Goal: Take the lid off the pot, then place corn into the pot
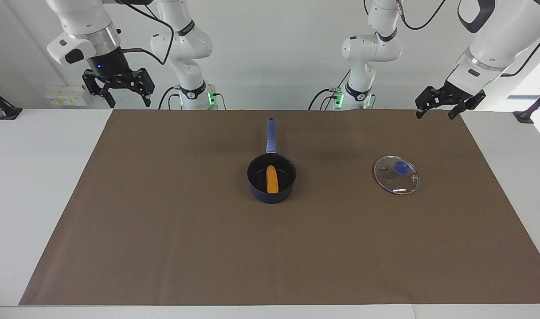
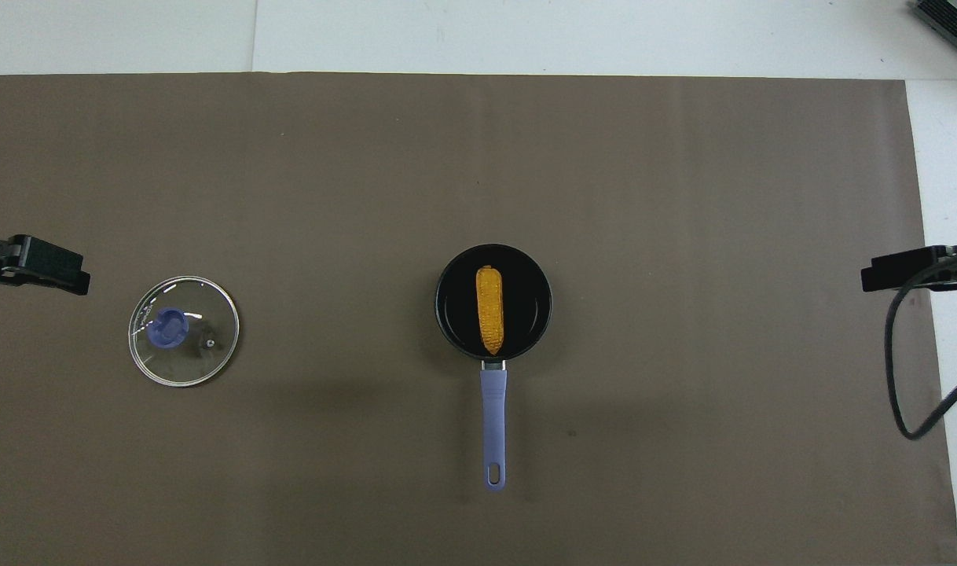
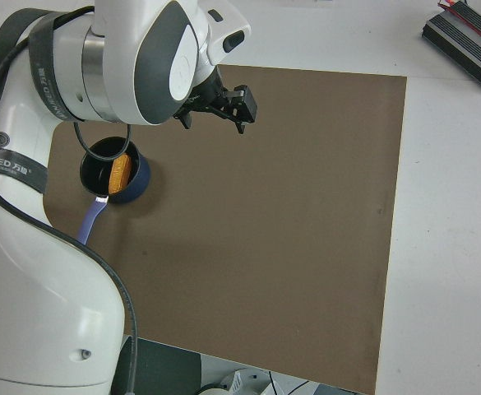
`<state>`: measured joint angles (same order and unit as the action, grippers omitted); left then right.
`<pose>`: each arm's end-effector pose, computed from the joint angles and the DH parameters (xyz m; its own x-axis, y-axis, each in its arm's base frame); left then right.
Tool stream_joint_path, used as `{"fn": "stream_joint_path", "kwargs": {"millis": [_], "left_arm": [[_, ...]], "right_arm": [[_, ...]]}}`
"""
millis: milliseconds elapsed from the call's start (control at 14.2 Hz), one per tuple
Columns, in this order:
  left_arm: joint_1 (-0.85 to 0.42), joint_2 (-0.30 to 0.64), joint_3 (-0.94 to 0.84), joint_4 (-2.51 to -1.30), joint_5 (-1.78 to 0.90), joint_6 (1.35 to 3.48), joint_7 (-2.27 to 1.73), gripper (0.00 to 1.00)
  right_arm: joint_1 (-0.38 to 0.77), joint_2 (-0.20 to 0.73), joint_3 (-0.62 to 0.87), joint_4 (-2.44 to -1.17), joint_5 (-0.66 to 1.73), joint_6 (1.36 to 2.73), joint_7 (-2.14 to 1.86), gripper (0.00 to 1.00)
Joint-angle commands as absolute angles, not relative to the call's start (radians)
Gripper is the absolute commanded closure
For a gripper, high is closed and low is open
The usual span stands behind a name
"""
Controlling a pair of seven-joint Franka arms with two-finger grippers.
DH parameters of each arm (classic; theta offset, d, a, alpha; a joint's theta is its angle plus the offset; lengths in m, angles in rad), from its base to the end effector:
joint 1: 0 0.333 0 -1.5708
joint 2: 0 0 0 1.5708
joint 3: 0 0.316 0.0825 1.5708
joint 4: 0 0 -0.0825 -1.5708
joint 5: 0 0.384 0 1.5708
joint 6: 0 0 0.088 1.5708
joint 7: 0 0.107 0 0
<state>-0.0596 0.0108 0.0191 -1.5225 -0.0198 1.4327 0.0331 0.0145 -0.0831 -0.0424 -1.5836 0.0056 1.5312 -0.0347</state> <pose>0.5428 -0.0244 0.6297 0.9921 -0.0760 -0.0997 -0.0741 -0.9970 0.0229 0.5243 -0.0151 0.6597 0.9995 0.0071 0.0309 0.0073 -0.9999 -0.0080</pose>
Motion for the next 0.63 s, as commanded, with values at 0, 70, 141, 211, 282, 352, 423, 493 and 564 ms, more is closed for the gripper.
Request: {"fn": "stream_joint_path", "kwargs": {"millis": [0, 70, 141, 211, 282, 352, 423, 493, 564], "left_arm": [[-0.055, 0.017, 0.018, -1.503, -0.011, 1.408, 0.041, 0.00], [-0.055, 0.018, 0.018, -1.503, -0.011, 1.408, 0.041, 0.00], [-0.055, 0.018, 0.018, -1.503, -0.011, 1.408, 0.041, 0.00], [-0.057, 0.018, 0.018, -1.503, -0.011, 1.408, 0.041, 0.00], [-0.055, 0.018, 0.018, -1.503, -0.011, 1.408, 0.041, 0.00], [-0.055, 0.017, 0.018, -1.503, -0.011, 1.408, 0.041, 0.00], [-0.055, 0.018, 0.018, -1.503, -0.011, 1.408, 0.041, 0.00], [-0.055, 0.018, 0.018, -1.503, -0.011, 1.408, 0.041, 0.00], [-0.055, 0.018, 0.018, -1.503, -0.011, 1.408, 0.041, 0.00]], "right_arm": [[-0.009, -0.072, -0.037, -1.526, 0.006, 1.489, -0.068, 0.00], [-0.008, -0.075, -0.035, -1.529, 0.003, 1.493, -0.064, 0.00], [-0.008, -0.081, -0.037, -1.537, 0.002, 1.496, -0.063, 0.00], [-0.008, -0.081, -0.037, -1.540, -0.002, 1.499, -0.061, 0.00], [-0.008, -0.083, -0.037, -1.543, -0.002, 1.502, -0.064, 0.00], [-0.008, -0.084, -0.037, -1.546, -0.002, 1.502, -0.063, 0.00], [-0.008, -0.086, -0.037, -1.549, -0.002, 1.502, -0.063, 0.00], [-0.008, -0.090, -0.037, -1.557, -0.003, 1.502, -0.061, 0.00], [-0.008, -0.094, -0.037, -1.563, -0.002, 1.505, -0.061, 0.00]]}}
